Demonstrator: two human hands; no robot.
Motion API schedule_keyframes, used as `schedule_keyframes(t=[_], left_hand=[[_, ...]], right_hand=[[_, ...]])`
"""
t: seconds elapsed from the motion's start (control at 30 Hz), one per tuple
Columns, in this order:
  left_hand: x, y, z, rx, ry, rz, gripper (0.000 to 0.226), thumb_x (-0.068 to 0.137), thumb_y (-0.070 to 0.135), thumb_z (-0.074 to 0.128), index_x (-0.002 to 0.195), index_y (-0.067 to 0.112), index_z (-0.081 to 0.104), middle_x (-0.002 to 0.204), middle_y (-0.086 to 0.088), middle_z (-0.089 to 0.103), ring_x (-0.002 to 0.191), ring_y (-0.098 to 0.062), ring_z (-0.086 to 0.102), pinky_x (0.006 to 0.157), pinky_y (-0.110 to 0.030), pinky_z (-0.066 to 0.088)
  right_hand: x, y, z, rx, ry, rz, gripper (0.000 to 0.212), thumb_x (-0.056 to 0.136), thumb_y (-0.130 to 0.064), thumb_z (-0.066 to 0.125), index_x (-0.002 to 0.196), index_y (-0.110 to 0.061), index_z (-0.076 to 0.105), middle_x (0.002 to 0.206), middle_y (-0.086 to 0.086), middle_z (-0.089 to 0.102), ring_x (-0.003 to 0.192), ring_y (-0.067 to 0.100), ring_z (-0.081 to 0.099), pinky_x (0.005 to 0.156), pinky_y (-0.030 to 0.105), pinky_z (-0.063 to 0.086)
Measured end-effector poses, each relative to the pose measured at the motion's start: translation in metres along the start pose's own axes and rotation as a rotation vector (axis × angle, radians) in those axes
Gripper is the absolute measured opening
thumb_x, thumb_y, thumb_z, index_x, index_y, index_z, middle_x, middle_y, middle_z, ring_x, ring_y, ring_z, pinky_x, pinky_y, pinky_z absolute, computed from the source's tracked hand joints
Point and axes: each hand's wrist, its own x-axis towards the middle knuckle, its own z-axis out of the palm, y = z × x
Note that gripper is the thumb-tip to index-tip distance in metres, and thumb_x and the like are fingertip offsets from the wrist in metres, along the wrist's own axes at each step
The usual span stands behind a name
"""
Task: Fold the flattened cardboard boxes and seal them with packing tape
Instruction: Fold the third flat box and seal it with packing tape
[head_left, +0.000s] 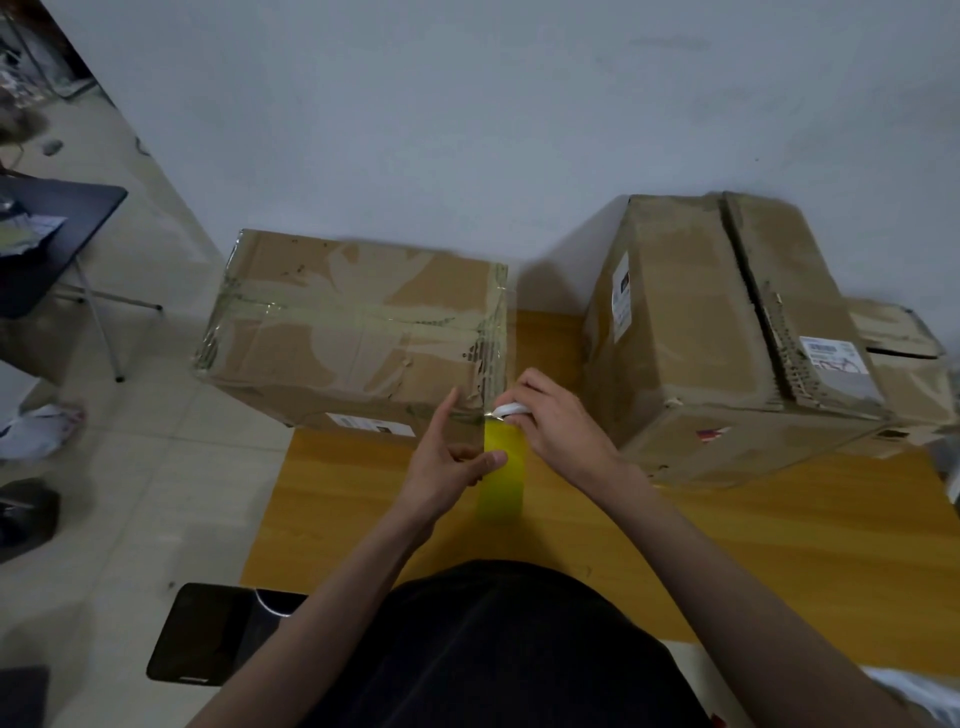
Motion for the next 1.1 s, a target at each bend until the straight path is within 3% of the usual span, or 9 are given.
schedule_keyframes(t=[0.27, 0.47, 0.57, 0.67, 0.77, 0.9, 1.1], left_hand=[[0.0, 0.0, 0.002, 0.019, 0.019, -0.017, 0.102, 0.079, 0.03, 0.084, 0.156, 0.04, 0.018, 0.086, -0.006, 0.076, 0.084, -0.022, 0.072, 0.075, -0.038, 0.06], [0.0, -0.002, 0.002, 0.039, 0.031, -0.014, 0.103, 0.077, 0.033, 0.085, 0.155, 0.044, 0.019, 0.083, 0.0, 0.076, 0.08, -0.009, 0.071, 0.069, -0.028, 0.057], [0.001, -0.003, 0.001, 0.031, 0.033, -0.02, 0.103, 0.076, 0.034, 0.086, 0.154, 0.047, 0.019, 0.084, -0.001, 0.075, 0.082, -0.009, 0.071, 0.07, -0.027, 0.054], [0.002, -0.003, 0.001, 0.021, 0.027, -0.023, 0.106, 0.072, 0.037, 0.086, 0.154, 0.046, 0.019, 0.092, -0.005, 0.075, 0.09, -0.014, 0.071, 0.074, -0.029, 0.056], [0.002, -0.001, 0.001, 0.026, 0.023, -0.024, 0.11, 0.067, 0.043, 0.085, 0.154, 0.046, 0.019, 0.092, -0.006, 0.075, 0.089, -0.013, 0.072, 0.074, -0.028, 0.057], [0.001, 0.0, 0.0, 0.042, 0.02, -0.032, 0.109, 0.069, 0.04, 0.086, 0.155, 0.045, 0.019, 0.092, -0.005, 0.076, 0.087, -0.01, 0.072, 0.07, -0.024, 0.057], [0.001, 0.006, 0.002, 0.071, 0.037, -0.054, 0.104, 0.077, 0.031, 0.085, 0.155, 0.042, 0.018, 0.086, 0.003, 0.077, 0.082, -0.008, 0.072, 0.066, -0.02, 0.055]], right_hand=[[-0.001, -0.007, -0.003, -0.086, -0.048, 0.038, 0.018, 0.097, -0.013, 0.06, 0.113, -0.014, 0.066, 0.107, 0.0, 0.046, 0.089, 0.026, 0.061, 0.074, 0.045, 0.051], [-0.007, 0.0, -0.006, -0.149, -0.068, 0.089, 0.017, 0.097, -0.011, 0.06, 0.113, -0.013, 0.066, 0.109, 0.002, 0.046, 0.087, 0.029, 0.061, 0.073, 0.046, 0.05], [-0.017, 0.02, -0.003, -0.209, -0.065, 0.204, 0.017, 0.096, -0.007, 0.059, 0.11, -0.011, 0.068, 0.108, 0.005, 0.047, 0.085, 0.033, 0.06, 0.072, 0.049, 0.049], [-0.027, 0.042, 0.015, -0.225, -0.166, 0.367, 0.024, 0.097, -0.006, 0.059, 0.118, -0.011, 0.07, 0.111, 0.008, 0.054, 0.096, 0.034, 0.062, 0.077, 0.042, 0.051], [-0.044, 0.061, 0.043, -0.107, -0.295, 0.51, 0.033, 0.093, 0.0, 0.06, 0.124, -0.011, 0.065, 0.113, 0.014, 0.066, 0.104, 0.032, 0.064, 0.078, 0.041, 0.053], [-0.07, 0.084, 0.08, 0.097, -0.353, 0.664, 0.014, 0.091, 0.002, 0.06, 0.099, -0.009, 0.059, 0.092, 0.022, 0.067, 0.085, 0.038, 0.064, 0.058, 0.033, 0.038], [-0.098, 0.109, 0.123, 0.233, -0.37, 0.758, 0.016, 0.085, 0.005, 0.061, 0.098, 0.001, 0.07, 0.108, 0.022, 0.065, 0.099, 0.036, 0.062, 0.074, 0.037, 0.046]])
